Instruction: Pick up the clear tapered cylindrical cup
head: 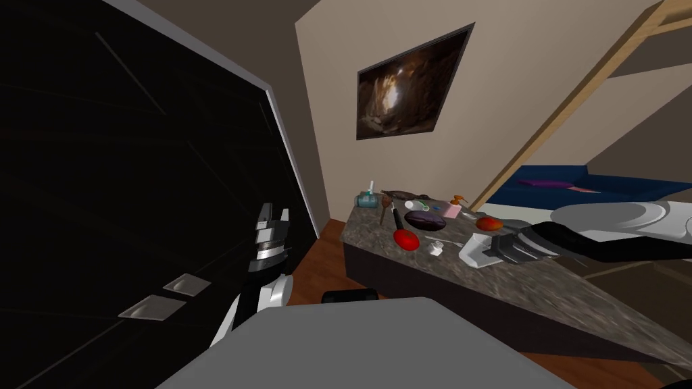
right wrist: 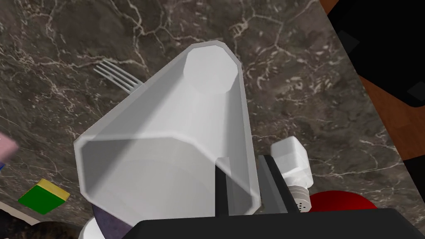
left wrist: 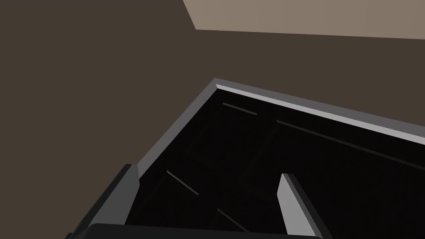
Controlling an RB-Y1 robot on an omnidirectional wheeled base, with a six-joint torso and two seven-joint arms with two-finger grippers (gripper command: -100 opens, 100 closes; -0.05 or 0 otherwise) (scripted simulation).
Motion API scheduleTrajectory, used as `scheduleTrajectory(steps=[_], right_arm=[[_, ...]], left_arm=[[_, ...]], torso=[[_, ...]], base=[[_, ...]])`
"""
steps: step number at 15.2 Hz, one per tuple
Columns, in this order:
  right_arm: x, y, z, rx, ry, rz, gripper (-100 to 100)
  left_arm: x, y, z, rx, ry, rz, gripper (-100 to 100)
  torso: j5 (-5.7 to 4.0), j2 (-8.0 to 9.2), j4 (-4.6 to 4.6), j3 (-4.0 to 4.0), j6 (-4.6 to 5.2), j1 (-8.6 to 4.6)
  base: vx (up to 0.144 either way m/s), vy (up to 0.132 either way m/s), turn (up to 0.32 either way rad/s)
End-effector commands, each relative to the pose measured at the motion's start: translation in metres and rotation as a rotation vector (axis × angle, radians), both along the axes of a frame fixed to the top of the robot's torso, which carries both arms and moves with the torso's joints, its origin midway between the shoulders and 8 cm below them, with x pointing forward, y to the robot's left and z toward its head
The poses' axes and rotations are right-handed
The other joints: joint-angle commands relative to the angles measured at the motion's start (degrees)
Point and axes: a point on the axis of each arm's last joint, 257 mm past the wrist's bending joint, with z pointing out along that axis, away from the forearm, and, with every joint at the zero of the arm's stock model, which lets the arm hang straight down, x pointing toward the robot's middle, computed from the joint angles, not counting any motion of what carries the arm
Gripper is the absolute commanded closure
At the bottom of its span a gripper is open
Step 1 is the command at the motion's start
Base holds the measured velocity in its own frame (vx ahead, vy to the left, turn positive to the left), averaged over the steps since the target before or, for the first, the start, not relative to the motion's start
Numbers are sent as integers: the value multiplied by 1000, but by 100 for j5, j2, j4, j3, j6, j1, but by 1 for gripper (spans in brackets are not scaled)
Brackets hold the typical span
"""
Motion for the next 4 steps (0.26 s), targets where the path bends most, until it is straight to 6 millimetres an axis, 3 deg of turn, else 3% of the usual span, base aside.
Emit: scheduleTrajectory(steps=[1, 4], right_arm=[[11, 5, 12, -4, -1, 16, 100], [14, 5, 15, -4, -1, 17, 100]], left_arm=[[0, 0, 0, 0, 0, 0, 0], [0, 0, 0, 0, 0, 0, 0]], torso=[[0, 0, 0, 0, 0, 0], [7, 13, 4, 9, 0, 7]], base=[[-28, -8, -96], [-31, -5, -57]])
